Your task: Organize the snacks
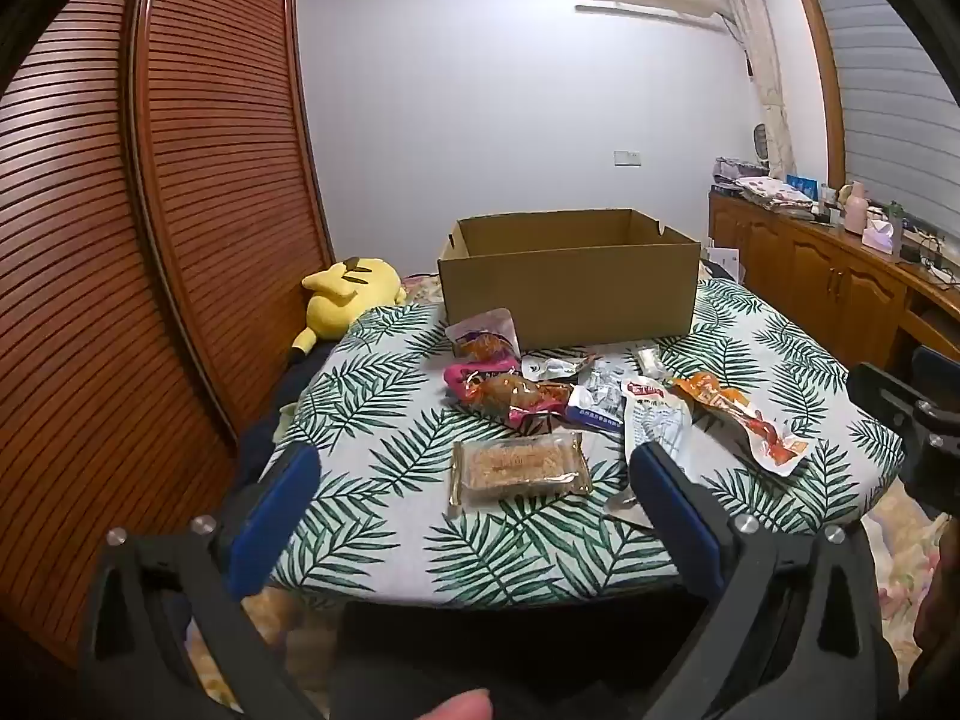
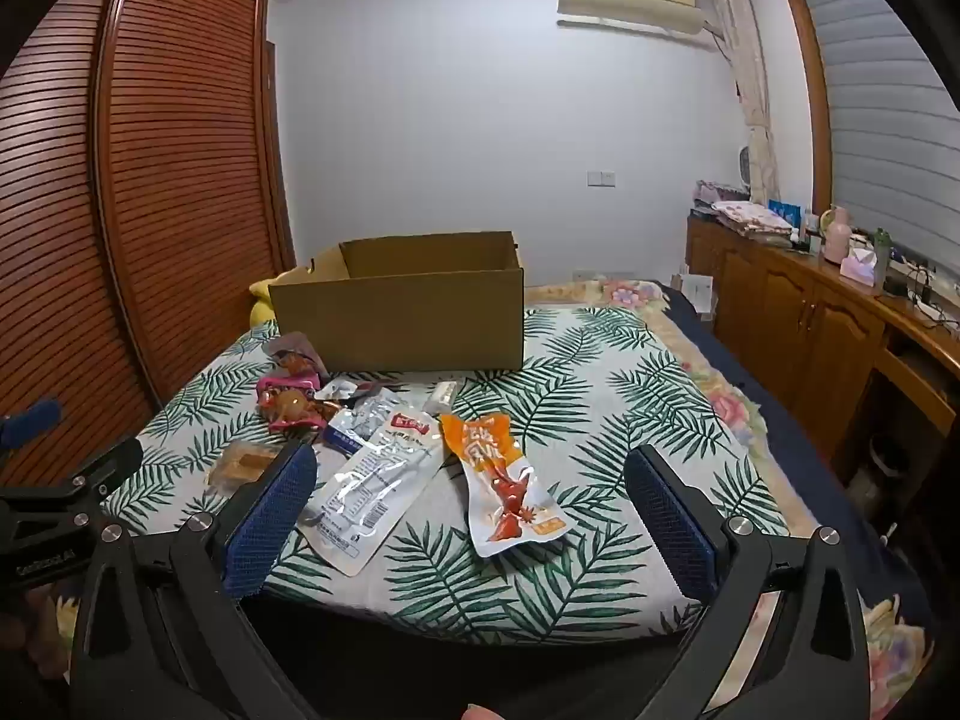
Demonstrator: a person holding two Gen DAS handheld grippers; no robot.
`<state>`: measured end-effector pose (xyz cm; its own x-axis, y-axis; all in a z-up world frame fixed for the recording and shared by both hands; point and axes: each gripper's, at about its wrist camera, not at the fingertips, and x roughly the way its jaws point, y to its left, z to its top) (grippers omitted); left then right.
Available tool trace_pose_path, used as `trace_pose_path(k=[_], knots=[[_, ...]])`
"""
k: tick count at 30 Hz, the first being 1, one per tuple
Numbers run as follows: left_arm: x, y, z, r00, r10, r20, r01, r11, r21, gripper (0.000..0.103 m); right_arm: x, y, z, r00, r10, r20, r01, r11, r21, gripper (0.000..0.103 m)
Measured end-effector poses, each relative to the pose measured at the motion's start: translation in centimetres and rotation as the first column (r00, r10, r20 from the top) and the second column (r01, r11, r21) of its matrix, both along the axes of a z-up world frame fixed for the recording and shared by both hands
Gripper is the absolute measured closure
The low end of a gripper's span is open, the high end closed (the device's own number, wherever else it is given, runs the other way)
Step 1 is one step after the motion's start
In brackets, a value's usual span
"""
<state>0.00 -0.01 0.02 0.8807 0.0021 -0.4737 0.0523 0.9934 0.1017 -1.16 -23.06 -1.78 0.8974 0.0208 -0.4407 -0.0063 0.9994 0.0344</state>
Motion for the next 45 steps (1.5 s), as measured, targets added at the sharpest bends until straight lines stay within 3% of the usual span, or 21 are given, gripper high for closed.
trace_pose_path(k=[45], knots=[[-0.34,0.60,0.83,1.000,0.005,0.026,-0.005,1.000,-0.014,0.000,0.19,0.13,-0.12,1.000,-0.001,0.002,0.001,1.000,-0.003,0.000]])
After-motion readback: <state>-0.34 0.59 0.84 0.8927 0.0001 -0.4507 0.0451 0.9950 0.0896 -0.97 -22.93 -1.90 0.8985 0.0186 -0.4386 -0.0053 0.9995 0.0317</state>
